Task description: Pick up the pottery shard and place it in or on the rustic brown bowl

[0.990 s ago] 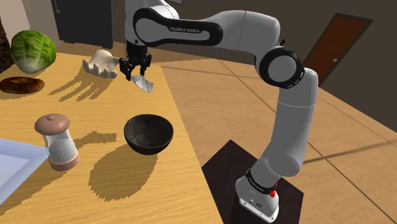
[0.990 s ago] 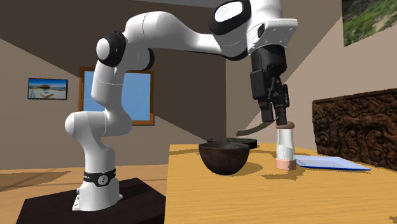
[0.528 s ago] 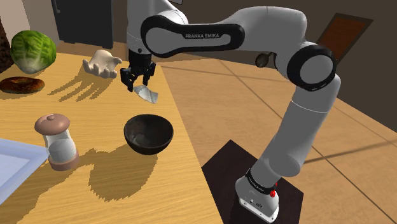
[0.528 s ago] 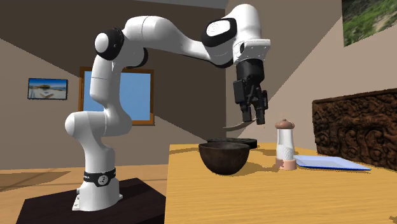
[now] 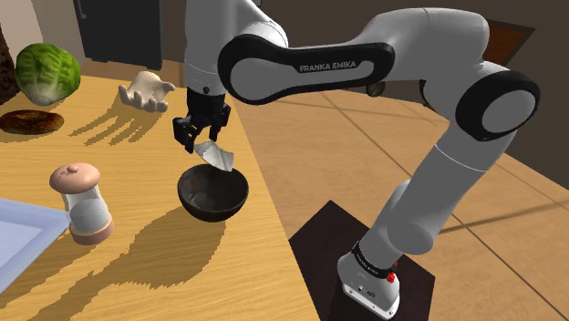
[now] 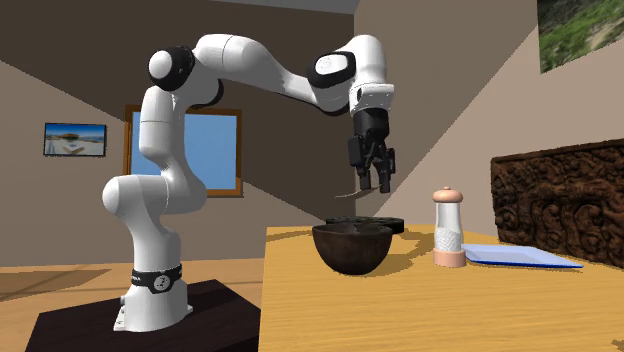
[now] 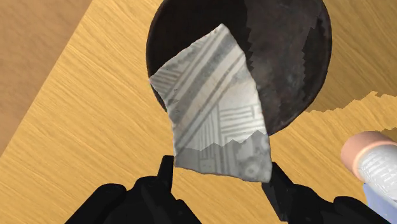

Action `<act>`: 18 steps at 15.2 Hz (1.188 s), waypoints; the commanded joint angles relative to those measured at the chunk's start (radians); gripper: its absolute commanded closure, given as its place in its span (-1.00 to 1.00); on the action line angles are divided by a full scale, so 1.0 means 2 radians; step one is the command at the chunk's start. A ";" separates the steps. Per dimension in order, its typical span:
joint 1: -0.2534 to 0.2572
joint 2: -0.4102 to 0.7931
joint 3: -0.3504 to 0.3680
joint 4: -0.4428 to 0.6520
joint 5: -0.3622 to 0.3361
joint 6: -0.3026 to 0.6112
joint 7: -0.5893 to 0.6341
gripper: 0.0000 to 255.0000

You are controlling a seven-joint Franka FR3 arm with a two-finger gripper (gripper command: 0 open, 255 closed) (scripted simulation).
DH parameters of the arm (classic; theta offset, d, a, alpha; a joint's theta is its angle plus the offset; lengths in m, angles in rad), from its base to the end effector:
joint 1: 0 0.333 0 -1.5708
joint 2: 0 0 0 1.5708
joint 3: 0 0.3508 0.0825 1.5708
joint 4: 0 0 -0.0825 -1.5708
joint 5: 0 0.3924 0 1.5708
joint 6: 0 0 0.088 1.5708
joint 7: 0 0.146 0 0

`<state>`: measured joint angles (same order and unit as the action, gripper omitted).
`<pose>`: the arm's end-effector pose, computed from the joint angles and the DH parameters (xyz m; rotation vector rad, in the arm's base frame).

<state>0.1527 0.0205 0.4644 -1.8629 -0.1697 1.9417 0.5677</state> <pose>0.4881 0.3228 0.5018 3.0392 0.1610 0.2050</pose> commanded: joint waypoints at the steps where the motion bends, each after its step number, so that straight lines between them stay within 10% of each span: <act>1: 0.012 -0.023 0.013 -0.026 0.010 0.002 0.023 1.00; 18: 0.013 0.003 0.013 -0.094 -0.012 0.091 0.048 1.00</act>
<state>0.1794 0.0247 0.4911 -2.0515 -0.1929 2.1214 0.6627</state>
